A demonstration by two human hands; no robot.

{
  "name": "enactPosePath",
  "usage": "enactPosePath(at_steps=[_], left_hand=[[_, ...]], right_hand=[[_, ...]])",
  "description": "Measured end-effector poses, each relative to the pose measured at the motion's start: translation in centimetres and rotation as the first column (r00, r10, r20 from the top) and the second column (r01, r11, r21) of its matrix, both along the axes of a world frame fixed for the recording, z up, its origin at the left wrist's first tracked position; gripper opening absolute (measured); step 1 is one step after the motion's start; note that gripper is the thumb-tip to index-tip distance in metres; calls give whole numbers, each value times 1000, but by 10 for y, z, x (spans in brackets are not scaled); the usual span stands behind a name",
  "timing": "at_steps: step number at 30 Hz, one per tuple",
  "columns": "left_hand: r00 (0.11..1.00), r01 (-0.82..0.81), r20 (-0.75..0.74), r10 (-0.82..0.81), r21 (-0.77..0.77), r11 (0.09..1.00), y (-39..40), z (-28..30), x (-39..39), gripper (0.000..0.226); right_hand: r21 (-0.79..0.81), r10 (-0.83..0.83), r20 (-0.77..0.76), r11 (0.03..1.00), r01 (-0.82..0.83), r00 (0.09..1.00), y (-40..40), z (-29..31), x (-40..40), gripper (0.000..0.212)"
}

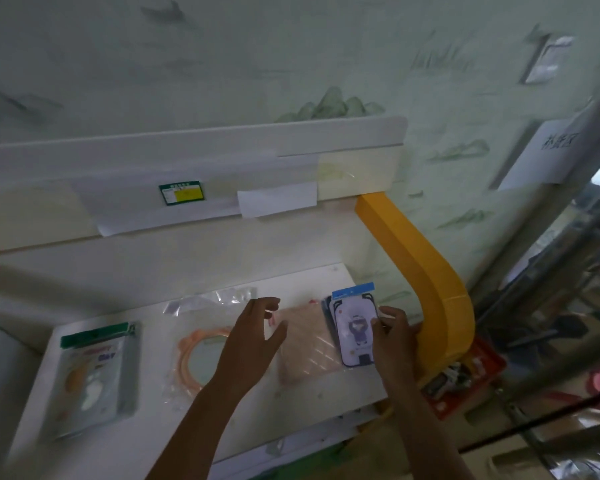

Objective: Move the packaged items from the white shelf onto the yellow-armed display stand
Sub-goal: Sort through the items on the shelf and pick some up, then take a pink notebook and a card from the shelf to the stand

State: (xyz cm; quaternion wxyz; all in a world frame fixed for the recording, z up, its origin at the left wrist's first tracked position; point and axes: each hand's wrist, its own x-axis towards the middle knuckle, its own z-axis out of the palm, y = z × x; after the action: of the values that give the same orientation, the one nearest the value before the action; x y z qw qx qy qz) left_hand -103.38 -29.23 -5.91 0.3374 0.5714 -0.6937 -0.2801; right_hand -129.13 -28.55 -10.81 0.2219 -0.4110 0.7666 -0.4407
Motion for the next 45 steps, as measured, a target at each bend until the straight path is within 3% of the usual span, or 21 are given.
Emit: enactPosePath(at_steps=[4, 9, 14, 17, 21, 25, 35, 45], left_hand=[[999, -23, -37, 24, 20, 1000, -4, -3, 0, 37], [997, -33, -63, 35, 27, 999, -3, -7, 3, 36], [995, -60, -74, 62, 29, 998, 3, -8, 12, 35], [994, -73, -74, 75, 31, 997, 9, -9, 21, 35], [990, -87, -105, 91, 39, 995, 22, -6, 40, 33], [988, -67, -139, 73, 49, 997, 43, -2, 70, 33], [950, -266, -166, 263, 9, 964, 145, 12, 186, 34], [823, -528, -237, 516, 14, 849, 295, 26, 315, 33]], right_hand=[[78, 73, -119, 995, -64, 990, -15, -19, -3, 20], [164, 85, -446, 986, -12, 891, -23, -30, 0, 38], [227, 165, -472, 972, -61, 866, -18, -27, 4, 40], [157, 167, -522, 983, -97, 837, -13, -18, 10, 45], [-60, 321, -397, 926, -373, 860, 0, 2, 35, 36], [-60, 530, -256, 826, -560, 809, 14, 23, 71, 37], [-78, 749, -214, 626, -776, 627, 65, 61, 208, 40], [-135, 902, -147, 388, -912, 406, 165, 83, 375, 34]])
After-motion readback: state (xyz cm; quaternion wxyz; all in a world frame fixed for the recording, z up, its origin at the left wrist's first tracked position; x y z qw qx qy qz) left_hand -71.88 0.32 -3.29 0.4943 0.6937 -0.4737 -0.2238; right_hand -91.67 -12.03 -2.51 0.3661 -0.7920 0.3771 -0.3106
